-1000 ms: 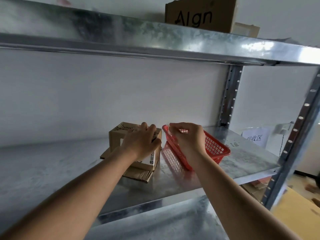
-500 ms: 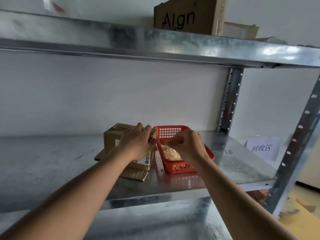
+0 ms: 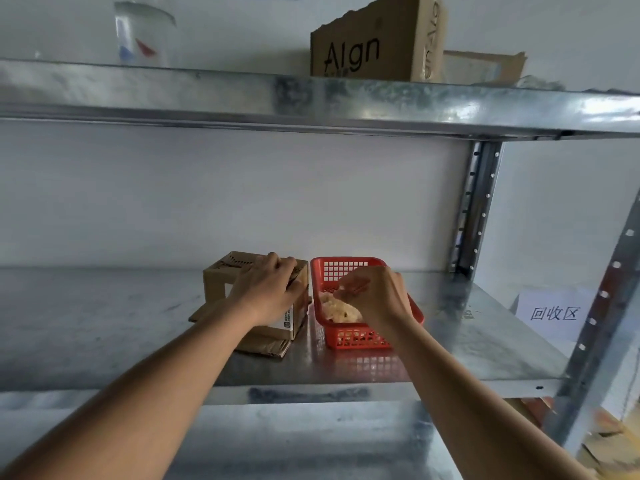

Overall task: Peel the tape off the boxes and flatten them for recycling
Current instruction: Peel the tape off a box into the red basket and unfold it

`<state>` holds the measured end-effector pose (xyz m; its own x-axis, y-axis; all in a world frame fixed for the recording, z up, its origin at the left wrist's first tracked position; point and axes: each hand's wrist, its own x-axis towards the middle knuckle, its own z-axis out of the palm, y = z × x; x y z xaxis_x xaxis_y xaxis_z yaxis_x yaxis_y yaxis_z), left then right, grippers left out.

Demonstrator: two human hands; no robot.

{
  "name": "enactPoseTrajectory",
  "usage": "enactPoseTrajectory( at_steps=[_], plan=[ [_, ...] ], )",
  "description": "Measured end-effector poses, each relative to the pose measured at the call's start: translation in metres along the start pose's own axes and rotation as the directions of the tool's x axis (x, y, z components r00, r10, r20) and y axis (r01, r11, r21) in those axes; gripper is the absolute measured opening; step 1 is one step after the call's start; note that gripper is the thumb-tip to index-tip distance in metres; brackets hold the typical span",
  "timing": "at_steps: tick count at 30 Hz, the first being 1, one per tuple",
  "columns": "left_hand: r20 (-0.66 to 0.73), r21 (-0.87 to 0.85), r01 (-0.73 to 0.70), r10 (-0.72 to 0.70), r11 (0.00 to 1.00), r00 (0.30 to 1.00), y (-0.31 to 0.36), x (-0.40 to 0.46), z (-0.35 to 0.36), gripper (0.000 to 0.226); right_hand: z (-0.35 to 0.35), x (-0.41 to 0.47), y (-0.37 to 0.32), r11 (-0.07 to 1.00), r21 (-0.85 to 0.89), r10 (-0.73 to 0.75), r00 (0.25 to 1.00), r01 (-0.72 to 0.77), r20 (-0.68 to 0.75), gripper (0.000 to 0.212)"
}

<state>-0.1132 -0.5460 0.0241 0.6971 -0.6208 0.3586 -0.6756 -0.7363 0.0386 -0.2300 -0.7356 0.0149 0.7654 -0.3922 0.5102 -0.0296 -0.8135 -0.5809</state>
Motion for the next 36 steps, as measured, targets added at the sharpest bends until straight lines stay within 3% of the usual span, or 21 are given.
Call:
enactPoseTrajectory(
  at_steps=[2,3,6,12,19,21,25,29,33,36],
  plan=[
    [0.002,-0.003,0.007,-0.007,1.000,1.000,0.000,-0.001,-0.001,0.047,0.001,0.002,0.004,0.994,0.103,0.043,0.999,-0.044,0.007,0.060],
    [0.000,-0.004,0.009,-0.009,1.000,1.000,0.000,-0.002,-0.001,0.047,0.002,0.004,0.005,0.991,0.117,0.059,0.998,-0.059,0.002,0.061],
    [0.000,-0.004,0.016,-0.016,1.000,1.000,0.000,-0.004,-0.002,0.046,0.005,0.011,0.006,0.998,0.029,0.054,0.998,-0.053,-0.027,0.027],
    [0.036,0.010,0.020,-0.021,1.000,0.999,-0.001,-0.004,-0.003,0.048,0.001,0.011,0.002,0.991,0.109,0.069,0.991,-0.082,0.114,0.003],
    [0.060,0.039,0.017,-0.019,0.999,0.998,-0.002,0.002,0.000,0.047,-0.005,0.009,-0.002,0.896,0.385,0.086,0.939,-0.220,0.334,0.015],
    [0.066,0.047,0.009,-0.012,0.999,0.998,-0.002,0.003,0.000,0.048,-0.007,0.008,-0.004,0.884,0.417,0.075,0.945,-0.210,0.318,0.026],
    [0.059,0.022,-0.003,0.001,1.000,0.998,-0.003,0.003,0.001,0.050,-0.003,0.009,-0.009,0.946,0.320,-0.005,0.987,-0.047,0.158,0.024],
    [0.047,-0.026,-0.014,0.015,1.000,0.999,-0.003,-0.001,-0.004,0.054,0.007,0.012,-0.022,0.985,0.140,-0.119,0.986,0.103,0.116,0.026],
    [0.071,-0.088,-0.009,0.015,0.996,0.997,-0.012,-0.013,-0.013,0.052,0.022,0.020,-0.049,0.981,-0.005,-0.188,0.969,0.192,0.160,0.029],
    [0.106,-0.237,0.043,-0.018,0.970,0.994,-0.027,-0.021,-0.024,0.038,0.036,0.026,-0.072,0.984,-0.061,-0.149,0.956,0.170,0.253,0.023]
  ],
)
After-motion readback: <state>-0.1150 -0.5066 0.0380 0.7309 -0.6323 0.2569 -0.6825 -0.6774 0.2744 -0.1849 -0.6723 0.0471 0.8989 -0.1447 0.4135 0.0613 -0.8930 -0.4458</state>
